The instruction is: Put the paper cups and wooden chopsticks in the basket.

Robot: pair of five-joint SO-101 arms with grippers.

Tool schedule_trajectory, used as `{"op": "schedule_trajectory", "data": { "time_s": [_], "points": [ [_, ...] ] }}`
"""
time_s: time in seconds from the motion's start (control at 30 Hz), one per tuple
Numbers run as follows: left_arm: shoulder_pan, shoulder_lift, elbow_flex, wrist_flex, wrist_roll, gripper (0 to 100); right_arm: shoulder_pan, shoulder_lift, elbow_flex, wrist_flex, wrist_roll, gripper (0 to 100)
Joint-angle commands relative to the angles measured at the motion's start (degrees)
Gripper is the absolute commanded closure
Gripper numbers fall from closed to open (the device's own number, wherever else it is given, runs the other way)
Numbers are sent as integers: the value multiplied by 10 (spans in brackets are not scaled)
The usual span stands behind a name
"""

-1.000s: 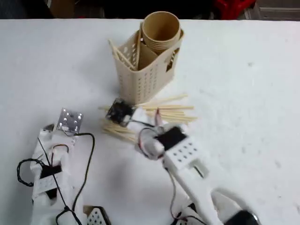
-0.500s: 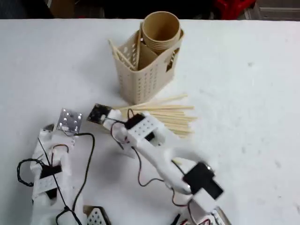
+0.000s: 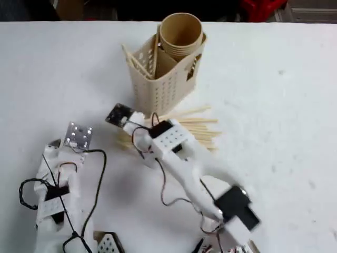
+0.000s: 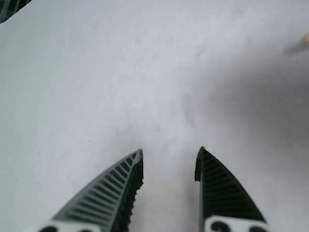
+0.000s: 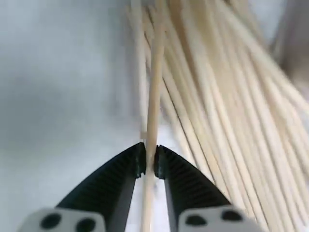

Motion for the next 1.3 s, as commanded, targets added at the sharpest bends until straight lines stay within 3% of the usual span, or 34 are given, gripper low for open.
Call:
{"op": "schedule_trajectory", "data": {
  "time_s": [0.0,0.27,0.5,0.63,0.83,1.07,1.27],
  "points": [
    [0,-11,-1,-10,-2,812,8,-117,26,6,-16,982],
    [0,-11,-1,-10,-2,812,9,-354,75,5,-12,982],
    [0,-11,-1,-10,-3,812,45,-471,-40,-58,-41,983],
    [0,-11,-1,-10,-3,812,86,-428,-127,-167,-114,982],
    [0,-11,-1,-10,-3,812,95,-271,-240,-327,-122,981],
    [0,-11,-1,-10,-3,812,109,-112,-382,-335,-126,981],
    [0,-11,-1,-10,-3,812,121,-64,-368,-341,-126,981]
  ]
}}
